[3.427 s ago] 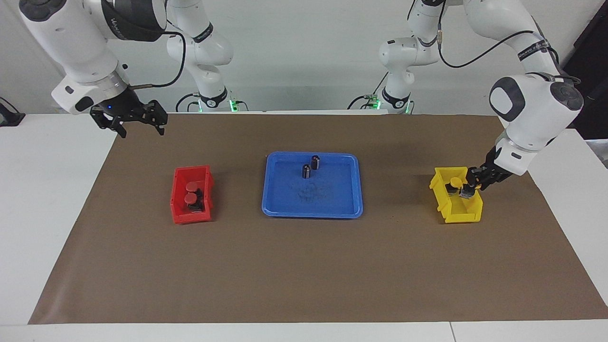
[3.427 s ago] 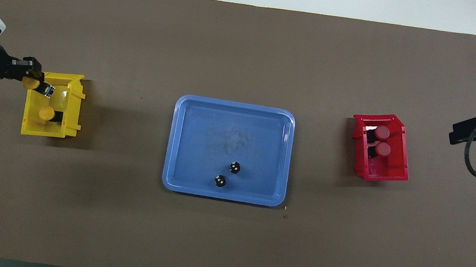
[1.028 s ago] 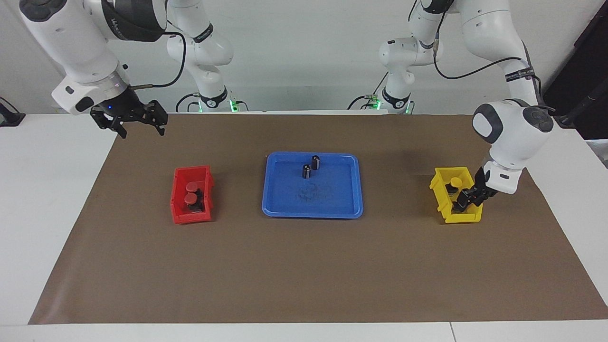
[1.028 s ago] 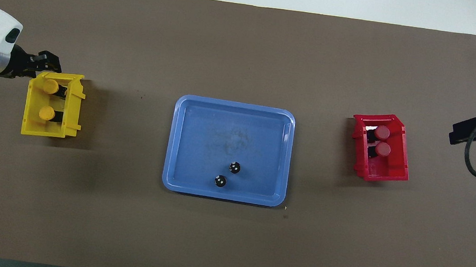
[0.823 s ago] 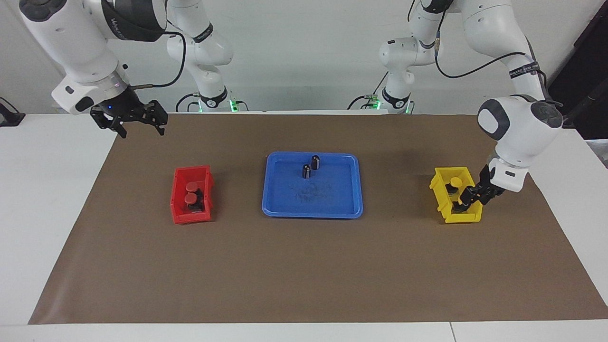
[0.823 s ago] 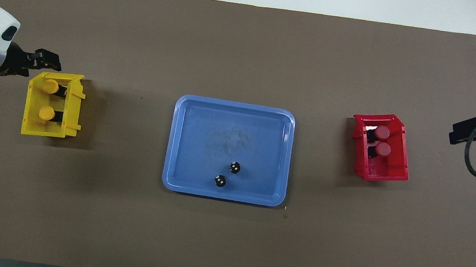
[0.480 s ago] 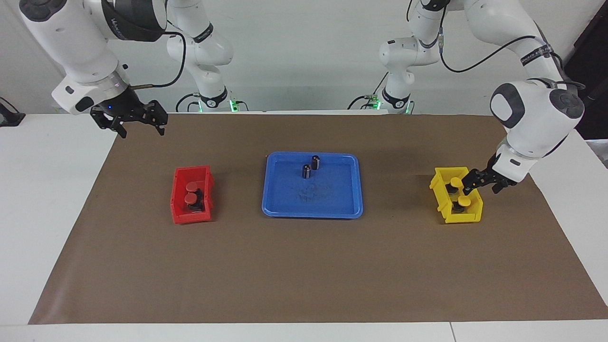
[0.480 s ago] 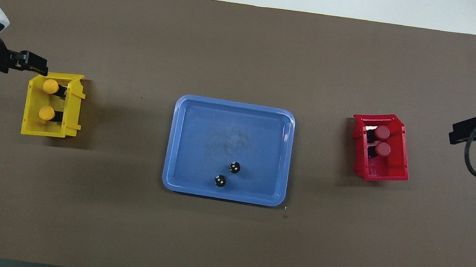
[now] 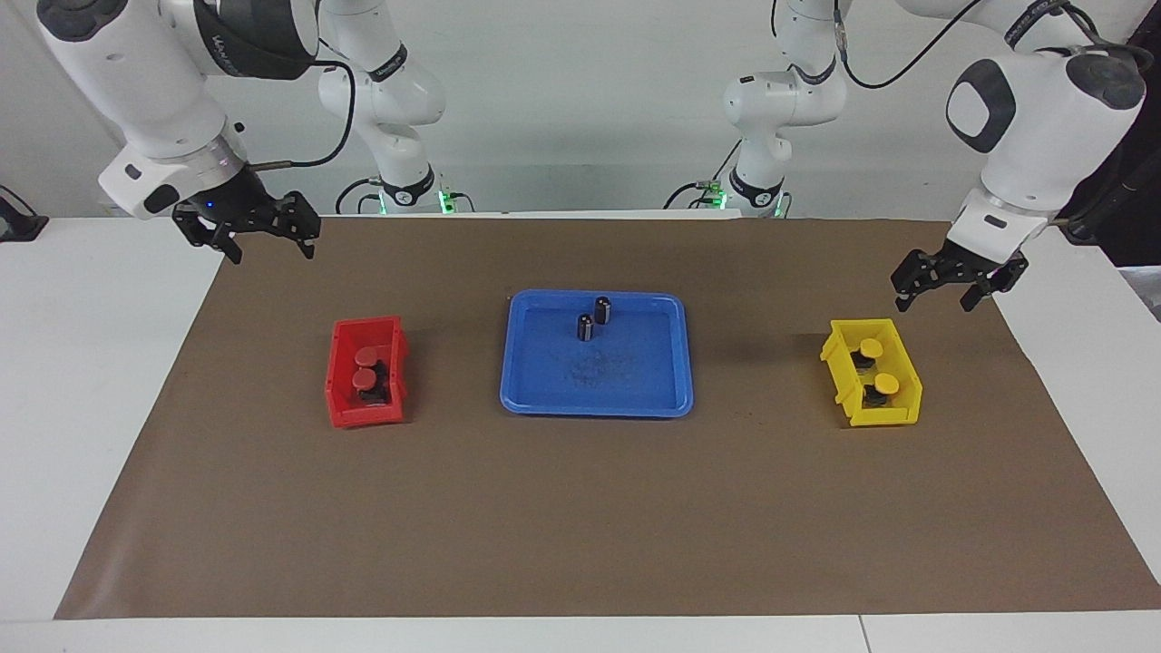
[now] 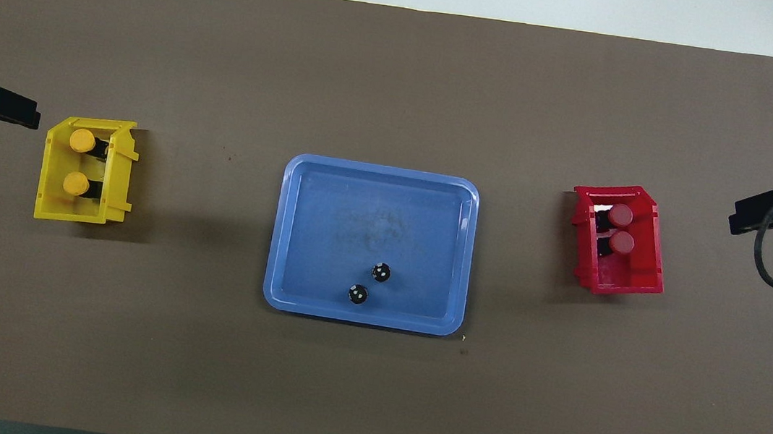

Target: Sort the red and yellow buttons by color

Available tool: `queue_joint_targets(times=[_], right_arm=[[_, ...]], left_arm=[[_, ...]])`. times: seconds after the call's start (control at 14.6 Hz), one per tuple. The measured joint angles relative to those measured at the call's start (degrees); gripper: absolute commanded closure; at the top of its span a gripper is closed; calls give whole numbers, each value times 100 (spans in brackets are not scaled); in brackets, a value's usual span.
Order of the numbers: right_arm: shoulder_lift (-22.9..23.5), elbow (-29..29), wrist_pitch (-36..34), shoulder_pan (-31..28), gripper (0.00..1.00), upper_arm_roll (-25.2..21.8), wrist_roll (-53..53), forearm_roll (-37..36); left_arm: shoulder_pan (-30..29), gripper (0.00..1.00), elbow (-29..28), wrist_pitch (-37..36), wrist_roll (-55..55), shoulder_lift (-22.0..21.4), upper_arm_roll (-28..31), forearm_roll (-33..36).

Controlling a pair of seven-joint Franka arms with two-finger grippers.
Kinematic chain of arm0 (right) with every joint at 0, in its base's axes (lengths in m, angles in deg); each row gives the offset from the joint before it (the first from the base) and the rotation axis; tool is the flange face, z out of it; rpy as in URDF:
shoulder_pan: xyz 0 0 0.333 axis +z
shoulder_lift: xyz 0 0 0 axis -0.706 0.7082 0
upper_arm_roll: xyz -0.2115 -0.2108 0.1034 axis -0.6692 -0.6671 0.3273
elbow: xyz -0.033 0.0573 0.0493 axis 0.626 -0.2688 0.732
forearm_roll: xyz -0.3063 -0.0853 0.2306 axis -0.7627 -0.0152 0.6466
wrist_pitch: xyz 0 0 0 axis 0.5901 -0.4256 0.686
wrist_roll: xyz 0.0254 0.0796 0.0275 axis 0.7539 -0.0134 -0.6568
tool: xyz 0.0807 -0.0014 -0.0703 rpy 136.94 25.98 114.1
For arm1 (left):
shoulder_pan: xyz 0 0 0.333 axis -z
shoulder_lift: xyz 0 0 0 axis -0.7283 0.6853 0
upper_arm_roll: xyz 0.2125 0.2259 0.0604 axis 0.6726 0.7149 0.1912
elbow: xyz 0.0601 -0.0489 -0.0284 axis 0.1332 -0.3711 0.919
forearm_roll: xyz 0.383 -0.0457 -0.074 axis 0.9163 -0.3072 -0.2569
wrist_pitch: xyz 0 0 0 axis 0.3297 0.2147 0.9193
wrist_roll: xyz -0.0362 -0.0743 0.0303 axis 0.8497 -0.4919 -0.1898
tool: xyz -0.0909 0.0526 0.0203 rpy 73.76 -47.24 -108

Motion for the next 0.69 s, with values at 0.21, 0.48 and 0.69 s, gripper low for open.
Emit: queue_joint_targets(times=[0.21, 0.48, 0.69], right_arm=[[0, 0, 0, 0, 0, 0, 0, 0], [0, 0, 0, 0, 0, 0, 0, 0], [0, 0, 0, 0, 0, 0, 0, 0]], left_arm=[[28, 0, 573, -731, -242, 1, -1, 9], [52, 0, 841, -1110, -413, 21, -7, 9], [56, 0, 857, -1222, -555, 29, -7, 9]])
